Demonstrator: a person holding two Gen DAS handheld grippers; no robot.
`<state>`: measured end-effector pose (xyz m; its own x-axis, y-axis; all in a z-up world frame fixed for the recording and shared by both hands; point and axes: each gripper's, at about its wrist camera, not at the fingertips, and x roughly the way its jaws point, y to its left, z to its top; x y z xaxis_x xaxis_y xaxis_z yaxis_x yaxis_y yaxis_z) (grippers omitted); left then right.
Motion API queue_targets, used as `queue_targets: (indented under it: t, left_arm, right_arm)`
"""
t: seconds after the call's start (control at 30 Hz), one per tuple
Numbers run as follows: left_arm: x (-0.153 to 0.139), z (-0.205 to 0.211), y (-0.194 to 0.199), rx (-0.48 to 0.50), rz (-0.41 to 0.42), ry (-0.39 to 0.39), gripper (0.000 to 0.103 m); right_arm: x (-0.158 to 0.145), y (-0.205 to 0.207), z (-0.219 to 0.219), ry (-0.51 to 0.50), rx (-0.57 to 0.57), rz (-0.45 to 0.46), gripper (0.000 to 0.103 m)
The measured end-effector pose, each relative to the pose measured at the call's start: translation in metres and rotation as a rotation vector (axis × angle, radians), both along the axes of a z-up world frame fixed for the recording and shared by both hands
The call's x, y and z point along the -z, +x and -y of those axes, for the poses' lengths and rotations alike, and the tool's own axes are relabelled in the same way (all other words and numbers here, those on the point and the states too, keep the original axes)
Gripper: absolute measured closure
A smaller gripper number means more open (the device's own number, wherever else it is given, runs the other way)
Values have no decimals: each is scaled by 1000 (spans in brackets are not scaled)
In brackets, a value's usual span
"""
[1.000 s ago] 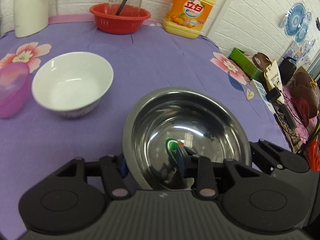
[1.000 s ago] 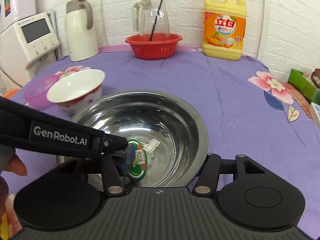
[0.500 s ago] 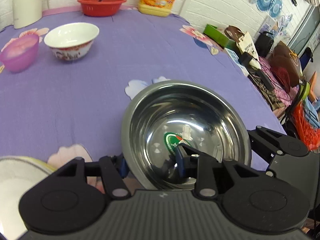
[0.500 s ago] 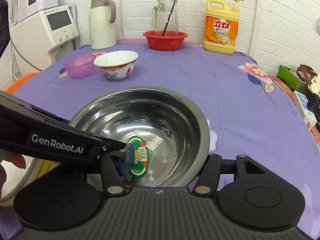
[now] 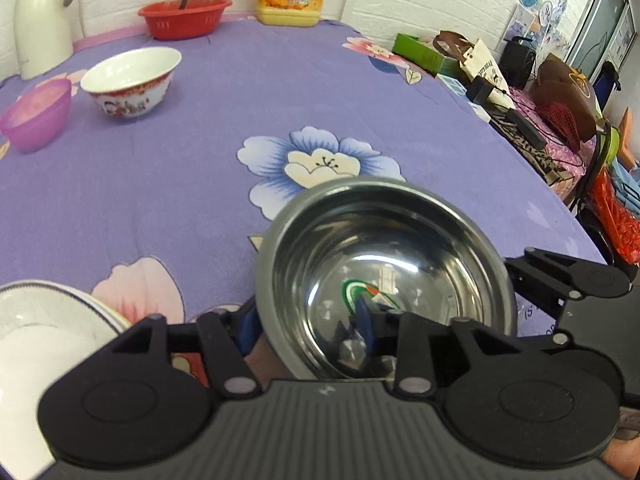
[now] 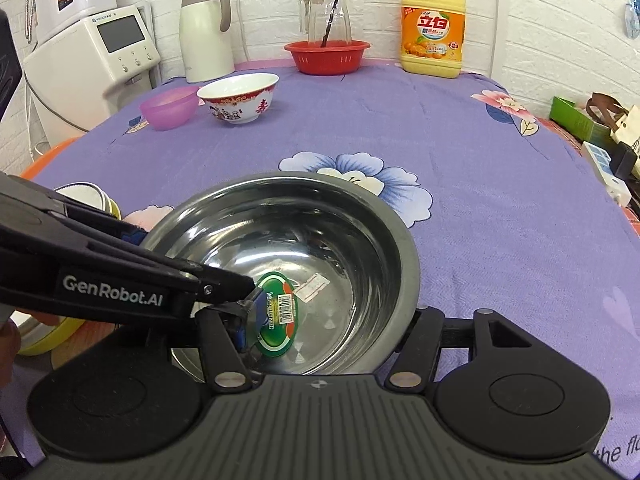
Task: Organize plates and bowls
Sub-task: 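Lift the steel bowl with the right tool toward the plate stack in the left tool, then reach the left tool to the white patterned bowl and grasp its rim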
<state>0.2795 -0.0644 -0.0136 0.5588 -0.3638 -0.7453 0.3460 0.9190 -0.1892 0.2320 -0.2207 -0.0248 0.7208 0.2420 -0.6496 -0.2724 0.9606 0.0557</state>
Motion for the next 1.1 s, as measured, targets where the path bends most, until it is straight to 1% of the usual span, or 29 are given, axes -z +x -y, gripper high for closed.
queue_targets:
  t: [0.07, 0.23, 0.33, 0.4, 0.5, 0.6, 0.7, 0.77, 0.83, 0.9, 0.93, 1.03, 1.1]
  left_arm:
    - [-7, -5, -1, -37, 53, 22, 29]
    - [-33, -24, 0, -61, 123, -21, 28]
    - [-49, -39, 7, -108, 160, -22, 27]
    - [-59, -55, 14, -155, 175, -33, 27]
    - [-70, -81, 25, -221, 190, -45, 27]
    - [-79, -107, 39, -286, 198, -50, 27]
    - [-91, -129, 57, -328, 208, -58, 27]
    - [-99, -140, 71, -353, 214, -85, 27]
    - [-101, -147, 86, -365, 208, -124, 27]
    - [-97, -152, 105, -378, 176, -171, 27]
    - [-92, -154, 115, -383, 151, -195, 27]
    - [-68, -157, 142, -404, 61, -277, 27]
    - [-50, -160, 160, -424, 3, -346, 27]
  right_arm:
    - [-2, -1, 6, 20, 19, -4, 0]
    - [-14, -10, 28, 64, 67, 35, 0]
    - [-26, -9, 37, 90, 85, 58, 0]
    - [-32, -2, 41, 114, 77, 54, 0]
    - [-43, 17, 42, 151, 40, 21, 0]
    - [-55, 46, 37, 166, -7, -29, 0]
    - [-80, 84, 26, 167, -68, -87, 0]
    - [-100, 106, 14, 138, -59, -94, 0]
    - [-114, 128, 0, 106, -83, -94, 0]
    - [-118, 150, -13, 91, -173, -69, 0]
    - [-115, 164, -21, 58, -208, -70, 0]
    - [-95, 204, -43, -46, -207, -110, 0]
    - [-79, 227, -51, -42, -212, -155, 0]
